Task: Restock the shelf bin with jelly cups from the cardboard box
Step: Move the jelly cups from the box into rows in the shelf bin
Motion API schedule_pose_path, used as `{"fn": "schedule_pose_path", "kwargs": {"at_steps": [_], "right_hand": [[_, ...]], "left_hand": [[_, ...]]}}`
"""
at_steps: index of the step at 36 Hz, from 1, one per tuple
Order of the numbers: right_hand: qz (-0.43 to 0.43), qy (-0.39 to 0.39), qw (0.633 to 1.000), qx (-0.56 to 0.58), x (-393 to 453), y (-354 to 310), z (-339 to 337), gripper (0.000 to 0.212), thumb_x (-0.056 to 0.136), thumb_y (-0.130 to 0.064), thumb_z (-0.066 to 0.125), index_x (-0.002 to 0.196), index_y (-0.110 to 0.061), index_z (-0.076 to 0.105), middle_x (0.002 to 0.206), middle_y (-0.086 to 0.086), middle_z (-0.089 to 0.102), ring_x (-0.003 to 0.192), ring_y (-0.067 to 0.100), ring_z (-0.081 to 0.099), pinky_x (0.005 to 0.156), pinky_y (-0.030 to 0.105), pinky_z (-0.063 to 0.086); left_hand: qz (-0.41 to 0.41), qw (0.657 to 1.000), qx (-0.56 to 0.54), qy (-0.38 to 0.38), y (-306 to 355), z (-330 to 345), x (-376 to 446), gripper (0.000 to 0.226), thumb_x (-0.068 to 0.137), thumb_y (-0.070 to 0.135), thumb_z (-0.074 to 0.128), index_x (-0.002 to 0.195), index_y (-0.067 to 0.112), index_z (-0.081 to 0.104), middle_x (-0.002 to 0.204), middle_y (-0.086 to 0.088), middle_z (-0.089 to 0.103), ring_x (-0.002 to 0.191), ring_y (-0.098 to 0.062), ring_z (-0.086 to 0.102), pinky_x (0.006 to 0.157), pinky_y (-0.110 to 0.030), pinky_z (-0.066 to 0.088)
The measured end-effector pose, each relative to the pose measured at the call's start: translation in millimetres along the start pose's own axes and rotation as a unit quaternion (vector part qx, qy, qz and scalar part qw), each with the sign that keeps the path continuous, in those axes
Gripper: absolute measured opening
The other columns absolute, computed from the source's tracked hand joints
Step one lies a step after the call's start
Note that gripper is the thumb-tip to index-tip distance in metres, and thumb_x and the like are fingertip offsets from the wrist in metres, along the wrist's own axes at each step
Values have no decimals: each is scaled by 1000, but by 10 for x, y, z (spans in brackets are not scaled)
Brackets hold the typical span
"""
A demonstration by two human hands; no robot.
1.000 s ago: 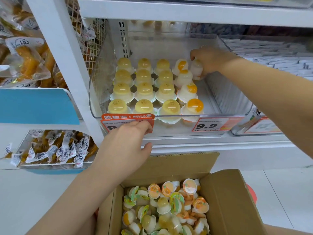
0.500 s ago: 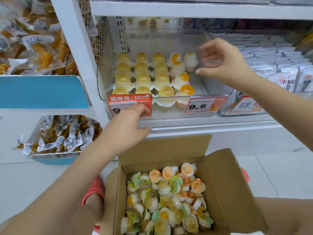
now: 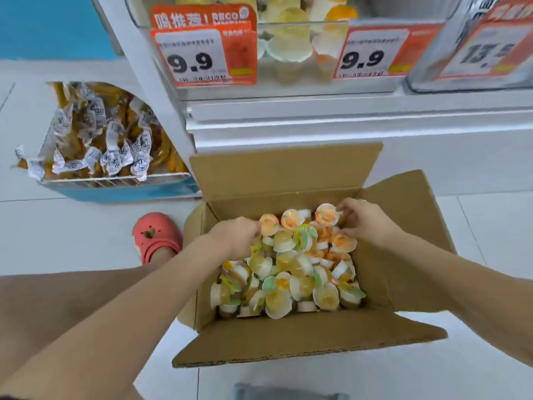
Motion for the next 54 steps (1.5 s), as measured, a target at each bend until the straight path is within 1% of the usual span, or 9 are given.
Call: {"fn": "schedule_pose_path", "kwargs": {"at_steps": [6, 14, 20, 26, 30, 35, 38, 43, 54], "right_hand": [[72, 29, 990, -115, 124, 346, 396, 41, 84, 0, 54, 122, -15, 47, 109, 8, 52, 104, 28, 52, 69, 37, 50], [173, 59, 977, -113, 70, 542, 766, 55, 87, 2, 48, 138, -12, 32, 134, 11, 42, 123, 28, 42, 88, 35, 45], [165, 29, 976, -137, 91, 586, 927, 71, 82, -16, 65, 142, -9, 28, 142, 11, 36, 130, 27, 35, 103, 33, 35], [174, 63, 965, -188, 200, 600, 918, 57, 69, -3, 76, 120, -2, 51, 120, 17, 54, 113, 34, 51, 89, 39, 49], [170, 27, 966, -195, 177, 611, 994, 63, 70, -3, 74, 127, -2, 46, 133, 18, 46, 124, 34, 42, 99, 38, 40], [182, 48, 958, -218, 206, 656, 977, 69, 27, -2, 92, 89, 4, 63, 93, 23, 65, 84, 37, 63, 61, 37, 55], [180, 67, 947, -258, 280, 600, 901, 53, 45, -15, 91, 90, -1, 67, 90, 15, 67, 84, 28, 64, 60, 30, 53], [178, 59, 944, -273, 296, 523, 829, 34, 86, -11, 62, 117, -4, 53, 123, 15, 54, 119, 28, 49, 82, 29, 49], [183, -39, 964, -190, 233, 557, 855, 39, 90, -11, 57, 126, -9, 44, 133, 11, 40, 124, 25, 42, 94, 31, 44]], "left_hand": [[-26, 995, -84, 43, -16, 188, 492, 42, 85, 11, 57, 126, 19, 50, 124, -6, 56, 109, -26, 56, 85, -38, 50], [63, 981, -136, 124, 685, -54, 1390, 43, 88, 8, 55, 129, 17, 47, 123, -11, 57, 111, -33, 55, 86, -44, 48], [55, 984, -105, 135, 985, 52, 1674, 51, 88, 2, 51, 134, 20, 41, 126, -9, 54, 110, -33, 55, 71, -36, 41], [95, 981, -91, 140, 1084, 316, 1632, 71, 83, -1, 57, 145, 10, 23, 138, -10, 31, 125, -28, 37, 91, -38, 45], [59, 975, -129, 172, 1141, 335, 1647, 69, 83, 6, 63, 142, 8, 27, 133, -12, 31, 120, -29, 43, 92, -35, 46], [-5, 970, -113, 217, 1163, 315, 1701, 61, 53, 11, 86, 107, 8, 59, 98, -9, 54, 79, -21, 63, 59, -23, 53], [-24, 966, -122, 228, 1125, 268, 1675, 55, 45, 13, 89, 93, 11, 62, 89, -7, 56, 73, -20, 61, 52, -23, 49], [7, 958, -195, 212, 1057, 284, 1621, 42, 84, 10, 62, 121, 8, 44, 122, -10, 49, 115, -27, 48, 87, -34, 44], [32, 932, -277, 232, 635, 48, 1174, 46, 74, 12, 71, 114, 12, 50, 115, -6, 55, 107, -25, 52, 78, -33, 42]]}}
Point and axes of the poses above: each hand's wrist, its own x-axis towards the middle knuckle, its own z-axis out of the palm, y = z × x, the point moved 10 cm from there along x, towards the middle knuckle
